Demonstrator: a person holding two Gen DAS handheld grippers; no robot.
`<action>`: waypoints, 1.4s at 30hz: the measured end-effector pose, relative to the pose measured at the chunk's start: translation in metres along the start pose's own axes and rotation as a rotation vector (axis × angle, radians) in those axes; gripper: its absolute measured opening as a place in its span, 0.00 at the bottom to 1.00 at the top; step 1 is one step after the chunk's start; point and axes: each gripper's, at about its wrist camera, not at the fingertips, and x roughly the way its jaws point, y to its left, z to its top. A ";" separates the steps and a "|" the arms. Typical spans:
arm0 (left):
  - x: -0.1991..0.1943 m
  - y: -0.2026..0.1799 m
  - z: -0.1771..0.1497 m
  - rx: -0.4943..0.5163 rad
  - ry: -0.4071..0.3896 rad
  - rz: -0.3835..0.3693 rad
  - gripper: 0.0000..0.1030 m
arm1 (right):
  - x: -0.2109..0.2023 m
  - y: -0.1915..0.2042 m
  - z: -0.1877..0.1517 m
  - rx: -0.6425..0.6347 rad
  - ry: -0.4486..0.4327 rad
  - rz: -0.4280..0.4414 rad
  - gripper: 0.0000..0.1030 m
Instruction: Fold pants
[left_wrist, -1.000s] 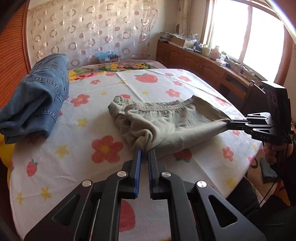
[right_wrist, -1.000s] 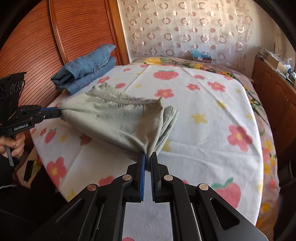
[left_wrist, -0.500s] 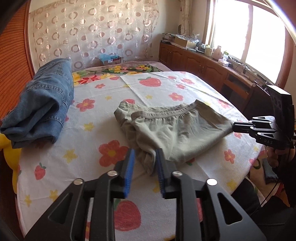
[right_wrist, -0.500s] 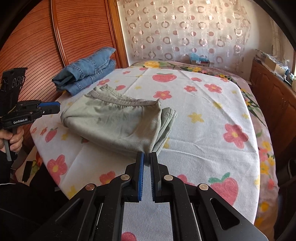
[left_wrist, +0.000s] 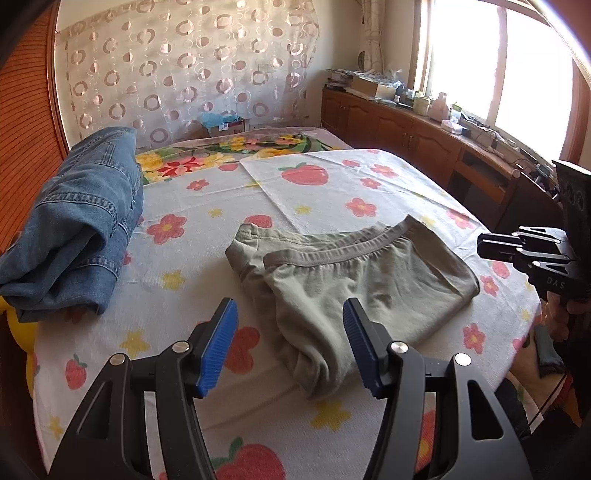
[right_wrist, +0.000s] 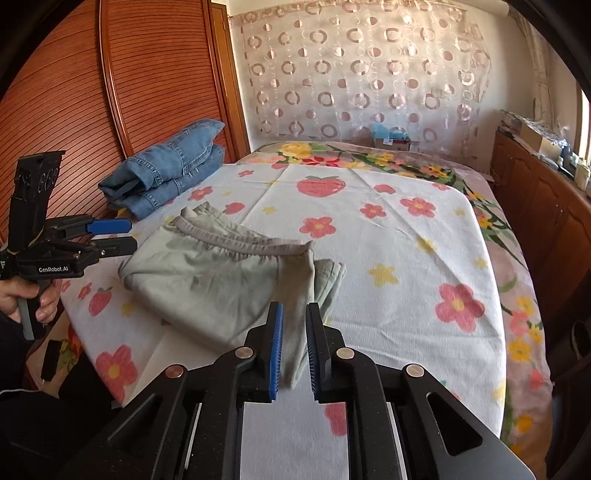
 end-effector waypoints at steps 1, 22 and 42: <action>0.005 0.002 0.002 -0.003 0.002 0.001 0.59 | 0.005 0.001 0.003 -0.005 0.000 0.001 0.18; 0.010 -0.003 0.046 0.049 -0.106 -0.091 0.09 | 0.072 -0.005 0.041 0.011 0.002 0.004 0.03; 0.040 0.017 0.035 0.004 0.014 0.005 0.49 | 0.075 -0.005 0.046 0.044 0.040 -0.079 0.34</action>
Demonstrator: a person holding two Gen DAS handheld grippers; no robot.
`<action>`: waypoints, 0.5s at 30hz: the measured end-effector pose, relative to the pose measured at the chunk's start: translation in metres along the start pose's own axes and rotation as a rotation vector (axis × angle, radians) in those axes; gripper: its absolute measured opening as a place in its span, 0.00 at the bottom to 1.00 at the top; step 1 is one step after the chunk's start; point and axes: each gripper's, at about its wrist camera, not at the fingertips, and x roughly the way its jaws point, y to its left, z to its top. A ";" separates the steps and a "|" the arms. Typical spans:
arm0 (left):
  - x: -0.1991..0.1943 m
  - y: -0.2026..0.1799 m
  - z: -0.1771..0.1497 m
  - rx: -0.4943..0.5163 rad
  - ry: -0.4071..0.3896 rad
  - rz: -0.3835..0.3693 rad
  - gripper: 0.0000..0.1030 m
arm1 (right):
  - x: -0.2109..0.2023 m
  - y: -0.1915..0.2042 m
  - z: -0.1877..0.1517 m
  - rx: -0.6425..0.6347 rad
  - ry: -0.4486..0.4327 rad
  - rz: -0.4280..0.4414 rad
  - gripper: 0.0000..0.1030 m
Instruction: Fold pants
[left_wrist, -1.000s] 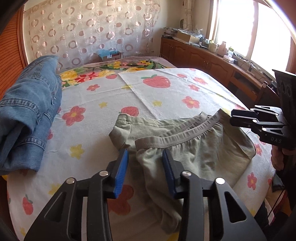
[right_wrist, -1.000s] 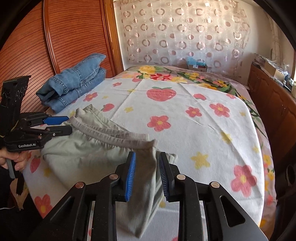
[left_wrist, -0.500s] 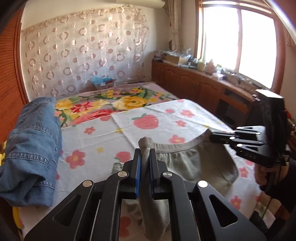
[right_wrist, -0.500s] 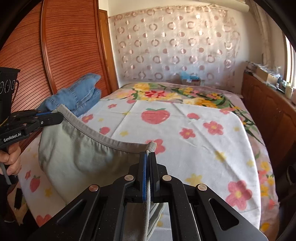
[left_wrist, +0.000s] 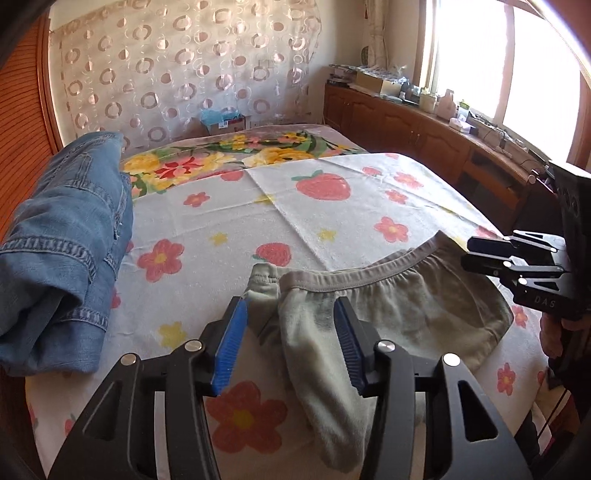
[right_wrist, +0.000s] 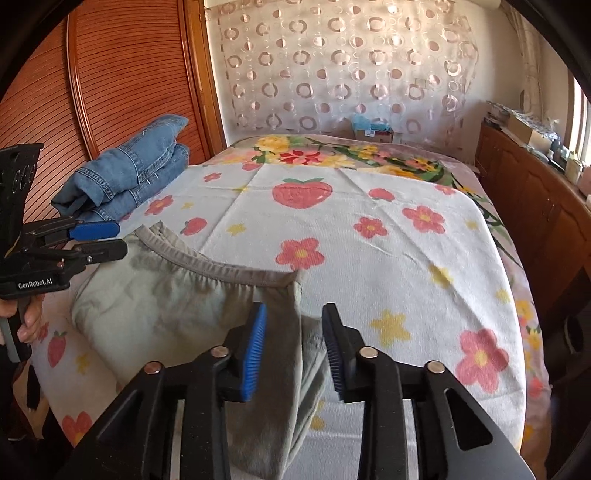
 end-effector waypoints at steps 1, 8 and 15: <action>0.001 0.001 -0.001 -0.003 0.001 0.000 0.49 | 0.000 -0.001 -0.003 0.005 0.005 0.002 0.35; 0.021 0.005 -0.015 -0.024 0.066 0.018 0.49 | 0.002 -0.009 -0.011 0.046 0.051 0.000 0.39; 0.027 0.006 -0.020 -0.032 0.075 0.009 0.49 | 0.009 -0.014 -0.010 0.076 0.070 0.009 0.41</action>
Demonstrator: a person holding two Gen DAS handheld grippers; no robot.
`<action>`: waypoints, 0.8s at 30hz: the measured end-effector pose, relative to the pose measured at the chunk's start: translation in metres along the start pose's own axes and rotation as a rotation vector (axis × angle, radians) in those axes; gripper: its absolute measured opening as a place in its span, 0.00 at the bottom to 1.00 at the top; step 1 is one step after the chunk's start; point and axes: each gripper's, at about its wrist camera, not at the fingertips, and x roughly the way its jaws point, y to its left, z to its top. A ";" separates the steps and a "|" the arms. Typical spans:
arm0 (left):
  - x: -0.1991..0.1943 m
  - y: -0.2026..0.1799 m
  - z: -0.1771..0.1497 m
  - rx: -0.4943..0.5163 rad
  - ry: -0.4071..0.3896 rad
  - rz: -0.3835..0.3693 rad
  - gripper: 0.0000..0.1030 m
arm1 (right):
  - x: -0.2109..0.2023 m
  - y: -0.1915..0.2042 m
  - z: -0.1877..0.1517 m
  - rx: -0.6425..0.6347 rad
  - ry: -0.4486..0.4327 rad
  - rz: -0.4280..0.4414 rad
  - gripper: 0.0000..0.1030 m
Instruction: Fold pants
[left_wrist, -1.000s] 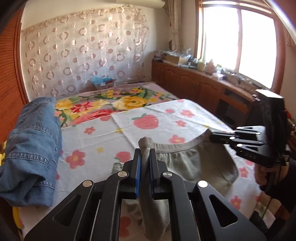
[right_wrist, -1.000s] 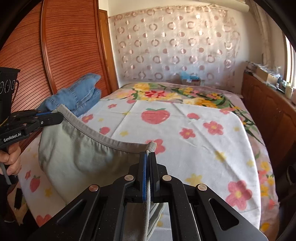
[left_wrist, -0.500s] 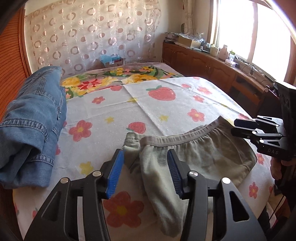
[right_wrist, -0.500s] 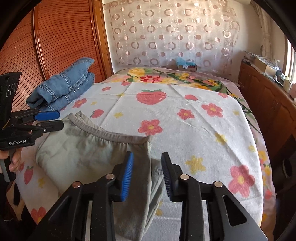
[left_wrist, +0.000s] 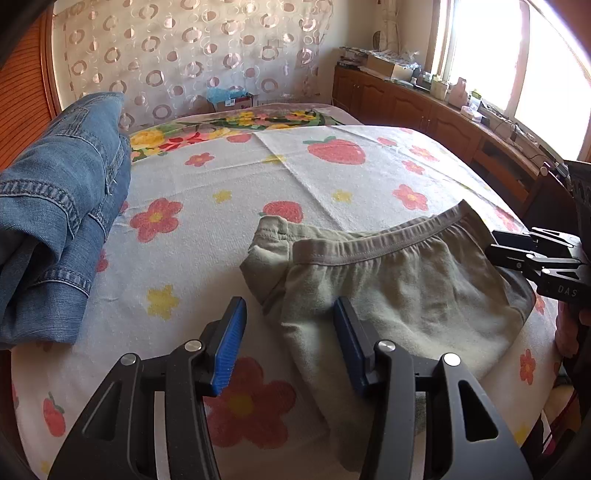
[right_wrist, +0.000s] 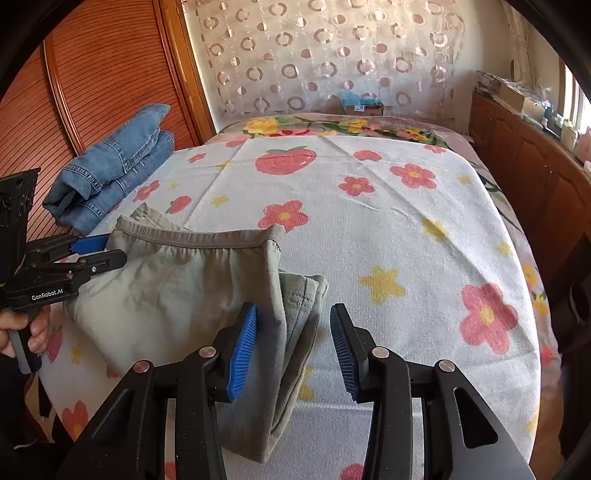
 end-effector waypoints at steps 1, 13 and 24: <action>0.000 0.001 0.000 -0.005 0.000 -0.004 0.49 | 0.001 0.000 0.000 0.002 0.003 0.000 0.41; 0.004 0.010 -0.001 -0.047 0.002 -0.039 0.54 | 0.002 0.008 -0.004 0.025 0.007 0.043 0.41; 0.009 0.002 0.001 -0.017 0.010 -0.028 0.61 | -0.001 0.011 -0.010 0.020 -0.006 0.050 0.36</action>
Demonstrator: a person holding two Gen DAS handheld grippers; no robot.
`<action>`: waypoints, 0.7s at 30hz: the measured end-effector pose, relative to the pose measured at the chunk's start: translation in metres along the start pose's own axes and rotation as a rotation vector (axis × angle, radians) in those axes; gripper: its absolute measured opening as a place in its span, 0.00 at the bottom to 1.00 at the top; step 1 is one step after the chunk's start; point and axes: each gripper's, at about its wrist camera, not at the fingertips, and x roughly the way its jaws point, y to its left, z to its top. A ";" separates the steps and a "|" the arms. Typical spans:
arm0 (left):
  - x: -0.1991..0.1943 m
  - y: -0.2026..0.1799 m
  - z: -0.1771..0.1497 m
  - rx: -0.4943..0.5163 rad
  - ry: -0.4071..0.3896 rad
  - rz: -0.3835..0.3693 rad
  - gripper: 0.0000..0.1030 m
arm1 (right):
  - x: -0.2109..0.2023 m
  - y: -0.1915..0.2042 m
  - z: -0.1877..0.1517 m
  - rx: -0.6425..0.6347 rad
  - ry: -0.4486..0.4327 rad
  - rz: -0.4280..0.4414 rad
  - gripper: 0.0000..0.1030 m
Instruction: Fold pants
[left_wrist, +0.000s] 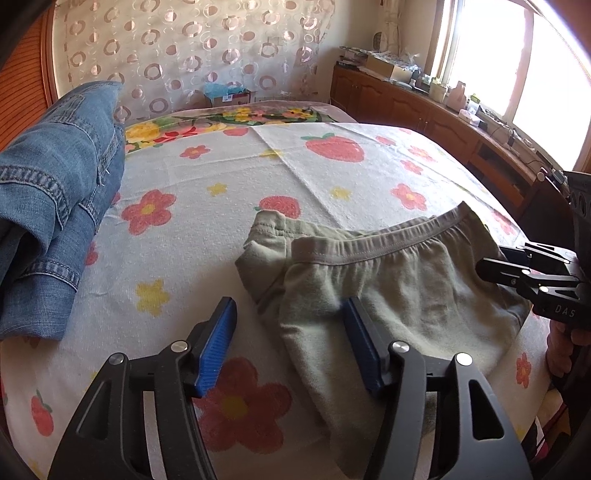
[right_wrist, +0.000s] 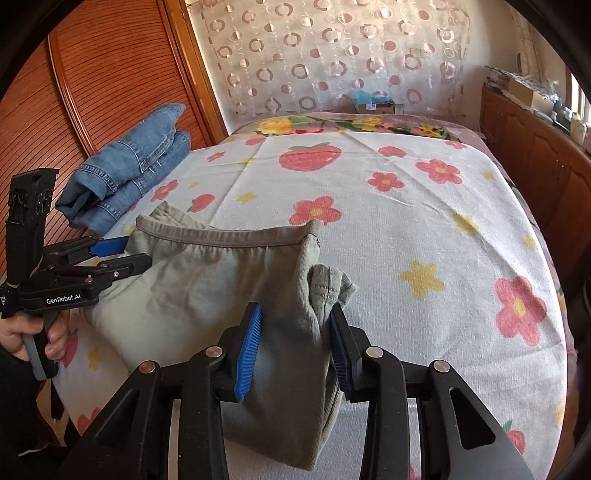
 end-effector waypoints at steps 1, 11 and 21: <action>0.000 -0.001 0.001 0.002 0.001 0.001 0.61 | 0.000 0.001 0.000 -0.003 0.001 -0.004 0.36; -0.001 0.017 0.014 -0.092 0.004 -0.053 0.58 | -0.001 0.003 -0.001 0.003 -0.005 -0.002 0.36; 0.015 0.020 0.023 -0.136 0.023 -0.090 0.47 | -0.001 0.001 -0.001 0.015 -0.009 0.008 0.36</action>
